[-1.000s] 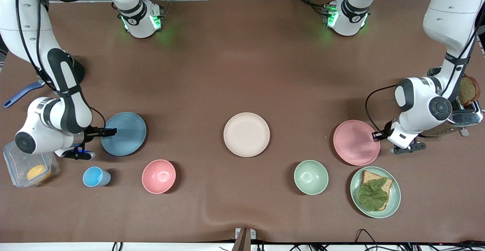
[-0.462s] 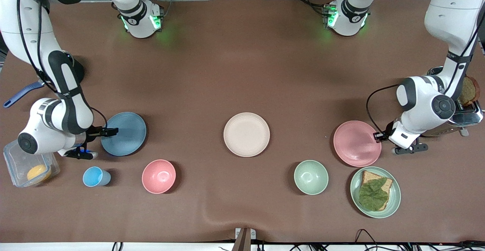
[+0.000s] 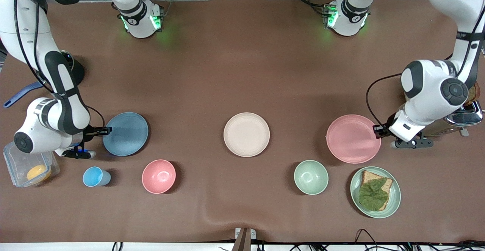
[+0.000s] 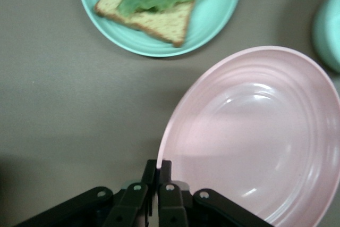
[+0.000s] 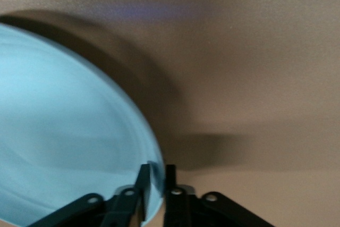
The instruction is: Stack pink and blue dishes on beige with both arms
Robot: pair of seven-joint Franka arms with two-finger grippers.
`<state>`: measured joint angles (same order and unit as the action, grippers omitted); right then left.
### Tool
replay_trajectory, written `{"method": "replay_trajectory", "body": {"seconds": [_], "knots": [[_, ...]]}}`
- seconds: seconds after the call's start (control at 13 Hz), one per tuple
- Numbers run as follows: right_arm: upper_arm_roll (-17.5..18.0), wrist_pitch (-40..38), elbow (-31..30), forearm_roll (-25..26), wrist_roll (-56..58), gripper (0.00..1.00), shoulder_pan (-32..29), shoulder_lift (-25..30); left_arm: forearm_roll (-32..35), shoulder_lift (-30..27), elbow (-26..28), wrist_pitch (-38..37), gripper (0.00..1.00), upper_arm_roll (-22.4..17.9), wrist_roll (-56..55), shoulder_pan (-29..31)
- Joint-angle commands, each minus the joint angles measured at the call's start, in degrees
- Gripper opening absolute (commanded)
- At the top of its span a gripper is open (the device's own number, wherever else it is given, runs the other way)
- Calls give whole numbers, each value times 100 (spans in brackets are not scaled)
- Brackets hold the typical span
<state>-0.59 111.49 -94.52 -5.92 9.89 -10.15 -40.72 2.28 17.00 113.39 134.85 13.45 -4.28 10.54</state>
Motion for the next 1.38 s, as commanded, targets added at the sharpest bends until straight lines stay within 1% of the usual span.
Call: {"method": "replay_trajectory", "body": {"seconds": [0.0,0.31,0.54,0.77,0.92,1.08,1.15,1.31], "knots": [[94,48,-40,-94,127,0,-110,11,-105,-197,-97,-335,0,219,-46,36],[94,-57,3,-94,215,0,-93,90,-105,-197,-116,-406,0,526,-47,36],[103,-547,283,-94,250,0,-92,152,-157,-101,-116,-398,0,729,-73,27],[112,-1137,644,-189,373,0,-119,152,-491,-13,-116,-389,0,756,-64,19],[120,-1392,750,-243,365,0,-119,169,-492,23,-116,-380,0,756,-64,-8],[103,-1699,908,-523,373,0,-119,170,-492,84,-116,-345,0,756,-73,-16],[111,-1823,961,-559,356,0,-119,170,-492,93,-133,-345,0,756,-73,-25],[112,-1894,988,-673,321,0,-101,170,-500,155,-151,-336,0,756,-65,-17]]}}
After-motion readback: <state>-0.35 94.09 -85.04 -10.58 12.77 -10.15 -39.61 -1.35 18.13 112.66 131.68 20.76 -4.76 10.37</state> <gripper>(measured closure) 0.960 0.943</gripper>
